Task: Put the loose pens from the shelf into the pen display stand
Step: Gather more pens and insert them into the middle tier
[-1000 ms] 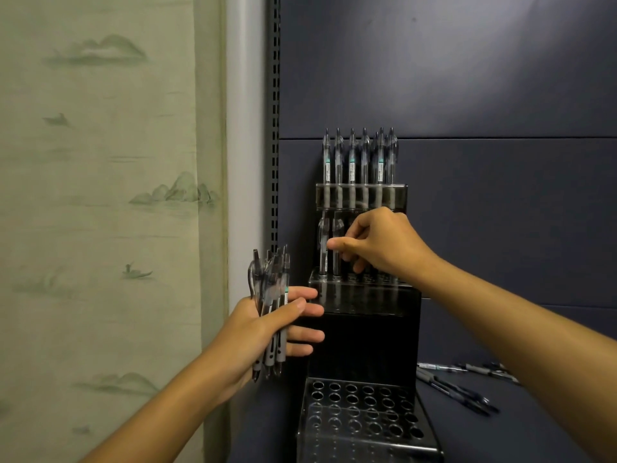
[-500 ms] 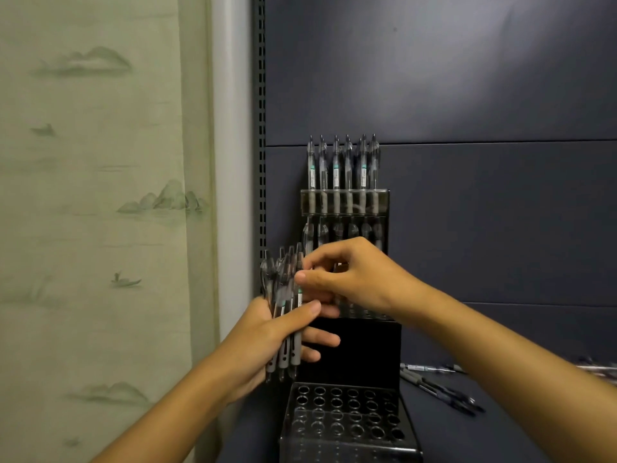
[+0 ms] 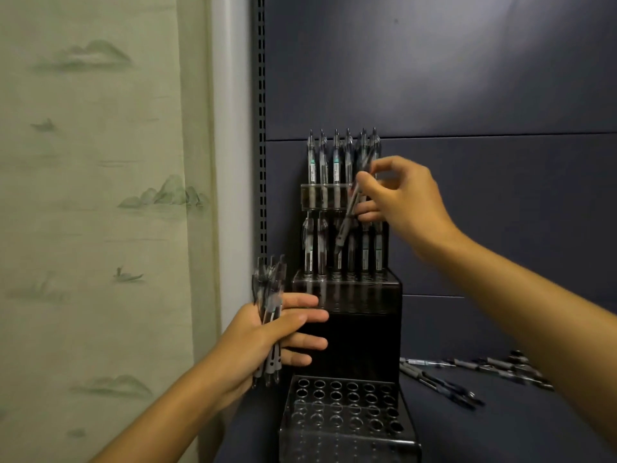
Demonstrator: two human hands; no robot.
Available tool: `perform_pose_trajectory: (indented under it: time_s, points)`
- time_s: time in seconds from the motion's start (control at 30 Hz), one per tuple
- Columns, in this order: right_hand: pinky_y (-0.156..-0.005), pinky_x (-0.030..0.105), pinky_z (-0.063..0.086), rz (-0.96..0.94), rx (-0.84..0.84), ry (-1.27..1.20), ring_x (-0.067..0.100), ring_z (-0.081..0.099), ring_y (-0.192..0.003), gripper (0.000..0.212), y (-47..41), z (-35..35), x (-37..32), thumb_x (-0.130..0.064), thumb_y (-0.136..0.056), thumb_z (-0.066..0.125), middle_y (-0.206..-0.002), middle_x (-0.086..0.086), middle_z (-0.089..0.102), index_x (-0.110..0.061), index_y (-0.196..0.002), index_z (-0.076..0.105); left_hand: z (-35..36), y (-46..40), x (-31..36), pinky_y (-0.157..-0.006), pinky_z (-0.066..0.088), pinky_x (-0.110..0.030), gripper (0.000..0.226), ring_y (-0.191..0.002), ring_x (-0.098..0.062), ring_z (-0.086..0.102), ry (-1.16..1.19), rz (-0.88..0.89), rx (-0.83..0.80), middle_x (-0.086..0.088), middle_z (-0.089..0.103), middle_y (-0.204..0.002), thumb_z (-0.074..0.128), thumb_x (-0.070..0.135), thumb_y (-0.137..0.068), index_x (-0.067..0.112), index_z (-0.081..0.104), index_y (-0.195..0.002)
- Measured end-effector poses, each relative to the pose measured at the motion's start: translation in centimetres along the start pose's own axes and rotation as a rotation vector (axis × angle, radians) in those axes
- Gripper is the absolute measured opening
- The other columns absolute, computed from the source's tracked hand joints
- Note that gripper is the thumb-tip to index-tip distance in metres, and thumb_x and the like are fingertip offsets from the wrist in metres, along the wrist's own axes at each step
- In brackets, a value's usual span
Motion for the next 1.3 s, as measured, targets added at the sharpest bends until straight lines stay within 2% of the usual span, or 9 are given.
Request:
perform_pose_trajectory:
  time_s: [0.2, 0.6, 0.77, 0.97, 1.1, 1.3]
  points:
    - [-0.067, 0.033, 0.063, 0.038, -0.012, 0.075, 0.019, 0.074, -0.068, 0.009, 0.1, 0.2, 2.5, -0.021, -0.096, 0.065, -0.080, 0.003, 0.072, -0.014, -0.101, 0.064, -1.3, 0.0, 0.0, -0.063, 0.062, -0.030, 0.023, -0.081, -0.026, 0.075, 0.063, -0.001, 0.071, -0.010, 0.075, -0.105, 0.056, 0.008, -0.093, 0.010, 0.065, -0.114]
    - [-0.068, 0.034, 0.063, 0.051, -0.098, 0.092, 0.017, 0.074, -0.068, 0.017, 0.8, 1.9, 3.6, -0.025, -0.094, 0.066, -0.086, 0.005, 0.075, -0.012, -0.106, 0.065, -0.8, -0.1, -0.2, -0.066, 0.062, -0.032, 0.023, -0.083, -0.027, 0.075, 0.026, 0.010, 0.049, -0.010, 0.076, -0.104, 0.056, 0.009, -0.093, 0.009, 0.065, -0.114]
    - [-0.068, 0.032, 0.063, 0.057, -0.255, 0.196, 0.014, 0.075, -0.068, 0.012, 1.6, 3.4, 3.8, -0.026, -0.094, 0.067, -0.088, 0.006, 0.075, -0.017, -0.100, 0.063, -0.8, 0.0, -0.1, -0.066, 0.062, -0.031, 0.022, -0.084, -0.028, 0.075, 0.008, 0.010, 0.042, -0.010, 0.076, -0.104, 0.056, 0.010, -0.094, 0.010, 0.065, -0.114]
    - [-0.065, 0.032, 0.063, 0.071, -0.250, 0.284, 0.014, 0.074, -0.066, 0.018, 1.5, 3.3, 3.6, -0.028, -0.093, 0.067, -0.083, 0.008, 0.075, -0.011, -0.096, 0.064, -0.8, 0.0, -0.2, -0.064, 0.062, -0.030, 0.022, -0.084, -0.028, 0.075, 0.007, 0.008, 0.043, -0.010, 0.076, -0.104, 0.057, 0.010, -0.093, 0.010, 0.066, -0.113]
    - [-0.059, 0.025, 0.061, 0.110, -0.313, 0.385, 0.012, 0.073, -0.059, 0.019, 1.8, 3.8, 4.2, -0.030, -0.092, 0.068, -0.080, 0.004, 0.074, -0.010, -0.091, 0.064, -0.7, 0.1, -0.2, -0.064, 0.062, -0.031, 0.022, -0.083, -0.028, 0.075, 0.015, 0.006, 0.041, -0.010, 0.076, -0.103, 0.057, 0.010, -0.093, 0.009, 0.066, -0.112]
    - [-0.049, 0.010, 0.047, 0.056, -0.258, 0.463, 0.007, 0.070, -0.054, 0.028, 2.2, 2.6, 3.7, -0.042, -0.084, 0.075, -0.069, -0.003, 0.074, -0.015, -0.085, 0.067, -0.6, 0.3, -0.1, -0.061, 0.061, -0.029, 0.022, -0.081, -0.027, 0.074, 0.023, 0.003, 0.045, -0.010, 0.076, -0.102, 0.058, 0.013, -0.091, 0.010, 0.066, -0.111]
Point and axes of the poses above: each hand's wrist, its own y-axis away from the middle knuckle, its own z-axis out of the palm, x = y × z, the point moved 7 cm from there along -y, towards the middle knuckle
